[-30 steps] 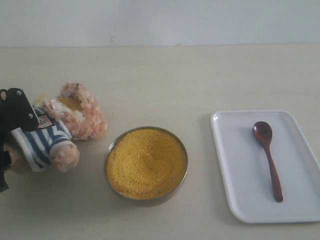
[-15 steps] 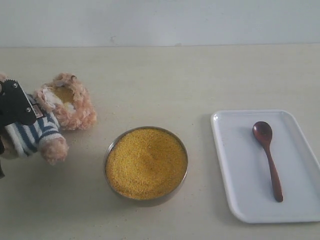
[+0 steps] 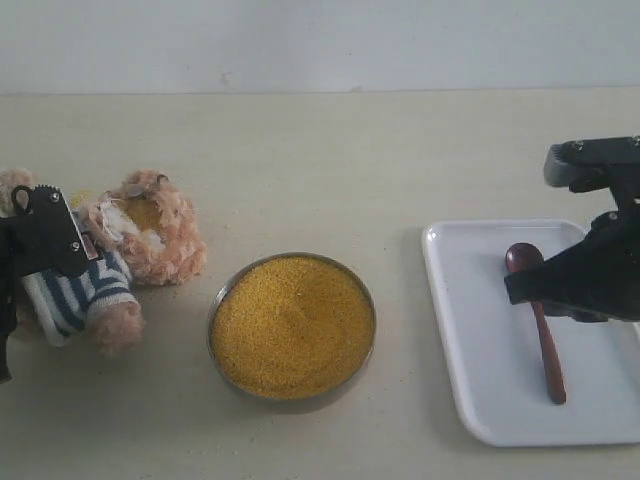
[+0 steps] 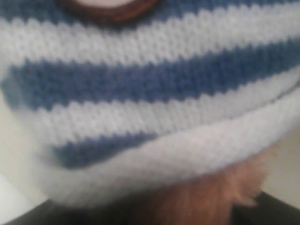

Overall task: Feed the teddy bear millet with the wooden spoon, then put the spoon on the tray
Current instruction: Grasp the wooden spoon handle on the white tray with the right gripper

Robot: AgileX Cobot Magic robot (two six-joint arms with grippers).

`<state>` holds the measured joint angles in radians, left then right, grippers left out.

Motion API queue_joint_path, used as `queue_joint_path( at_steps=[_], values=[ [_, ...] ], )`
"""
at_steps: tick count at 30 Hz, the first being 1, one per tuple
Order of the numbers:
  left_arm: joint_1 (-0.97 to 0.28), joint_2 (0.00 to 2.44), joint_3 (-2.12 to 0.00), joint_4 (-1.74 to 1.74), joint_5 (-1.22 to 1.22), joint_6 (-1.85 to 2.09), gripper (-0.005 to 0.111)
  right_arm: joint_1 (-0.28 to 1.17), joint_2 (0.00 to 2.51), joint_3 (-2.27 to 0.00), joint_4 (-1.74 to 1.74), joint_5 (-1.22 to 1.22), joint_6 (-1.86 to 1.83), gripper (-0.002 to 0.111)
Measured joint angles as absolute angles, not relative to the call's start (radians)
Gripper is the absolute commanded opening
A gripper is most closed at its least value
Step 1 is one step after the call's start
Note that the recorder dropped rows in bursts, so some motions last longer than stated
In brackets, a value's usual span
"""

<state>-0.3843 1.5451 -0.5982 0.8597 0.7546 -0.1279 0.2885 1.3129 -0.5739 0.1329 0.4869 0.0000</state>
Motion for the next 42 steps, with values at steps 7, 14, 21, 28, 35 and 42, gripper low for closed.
queue_joint_path(
  at_steps=[7,14,21,28,35,42],
  values=[
    [-0.384,1.545,-0.598,0.828,0.757,-0.132,0.004,0.289,1.382,-0.576,0.112,0.485,0.0,0.046],
    [-0.384,1.545,-0.598,0.817,0.757,-0.136,0.004,0.289,1.501,-0.576,0.009,0.417,0.1,0.046],
    [-0.384,1.545,-0.598,0.809,0.755,-0.136,0.004,0.289,1.622,-0.577,0.0,0.298,0.114,0.046],
    [-0.384,1.545,-0.598,0.809,0.755,-0.136,0.004,0.289,1.666,-0.586,-0.012,0.253,0.116,0.022],
    [-0.384,1.545,-0.598,0.807,0.755,-0.136,0.004,0.289,1.668,-0.604,-0.012,0.275,0.098,0.0],
    [-0.384,1.545,-0.598,0.803,0.755,-0.144,0.004,0.308,1.545,-0.706,-0.012,0.482,0.015,0.0]
  ],
)
